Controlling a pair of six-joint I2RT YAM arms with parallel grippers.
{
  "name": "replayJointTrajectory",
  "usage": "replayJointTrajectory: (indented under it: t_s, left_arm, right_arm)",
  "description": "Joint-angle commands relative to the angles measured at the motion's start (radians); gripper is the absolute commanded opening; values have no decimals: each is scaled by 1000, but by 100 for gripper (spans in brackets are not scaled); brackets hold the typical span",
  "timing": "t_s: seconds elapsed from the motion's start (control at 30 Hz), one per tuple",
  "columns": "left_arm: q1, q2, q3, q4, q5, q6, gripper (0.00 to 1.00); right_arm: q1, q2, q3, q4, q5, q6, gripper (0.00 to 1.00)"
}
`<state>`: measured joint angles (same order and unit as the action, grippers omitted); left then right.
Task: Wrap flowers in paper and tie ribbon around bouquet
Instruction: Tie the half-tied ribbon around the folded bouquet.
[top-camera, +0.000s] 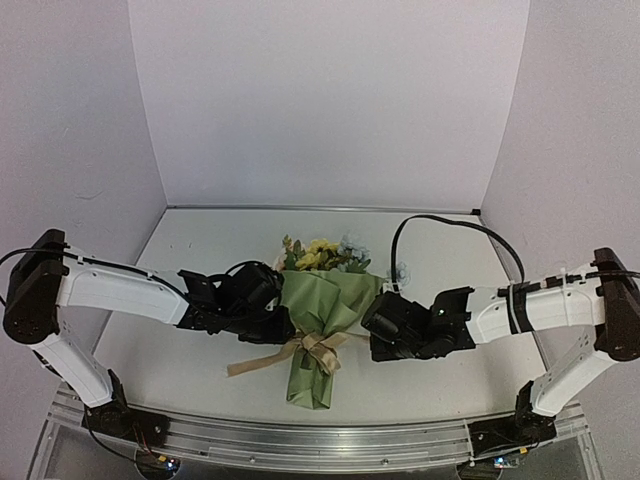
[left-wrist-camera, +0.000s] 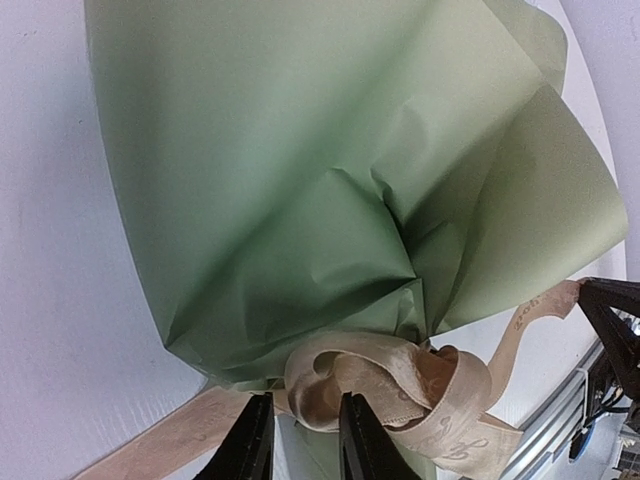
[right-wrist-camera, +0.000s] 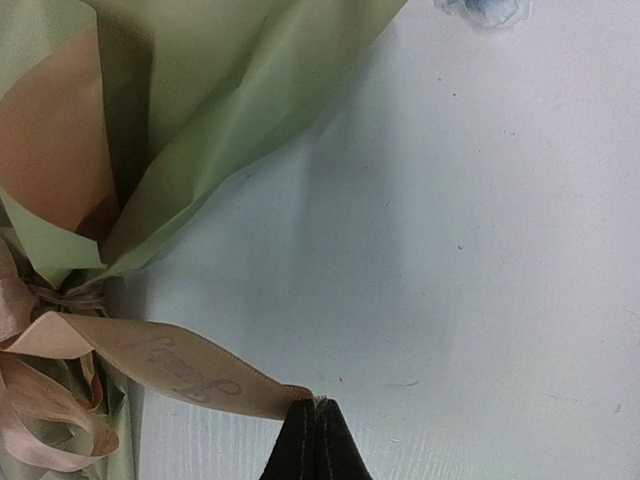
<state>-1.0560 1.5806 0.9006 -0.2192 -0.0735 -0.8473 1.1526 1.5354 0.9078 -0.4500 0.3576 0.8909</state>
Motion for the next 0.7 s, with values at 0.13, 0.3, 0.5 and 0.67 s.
replayJointTrajectory:
  t_s: [0.13,0.3,0.5,0.67]
  left_arm:
    - [-2,29,54,38,12,-4,5]
    - [-6,-4,47,6,-34,12,0]
    - [-11,-11,50,4,-34,49,0]
    - [-27,24,73,9,-25,76,0]
  right_arm:
    - [1,12,19,-14,24,-5,0]
    - [-19,27,13,-15,12,-15,0]
    - [-53,50,25,-15,1,-37,0]
    - [-56,54,63,-6,-48,-95,3]
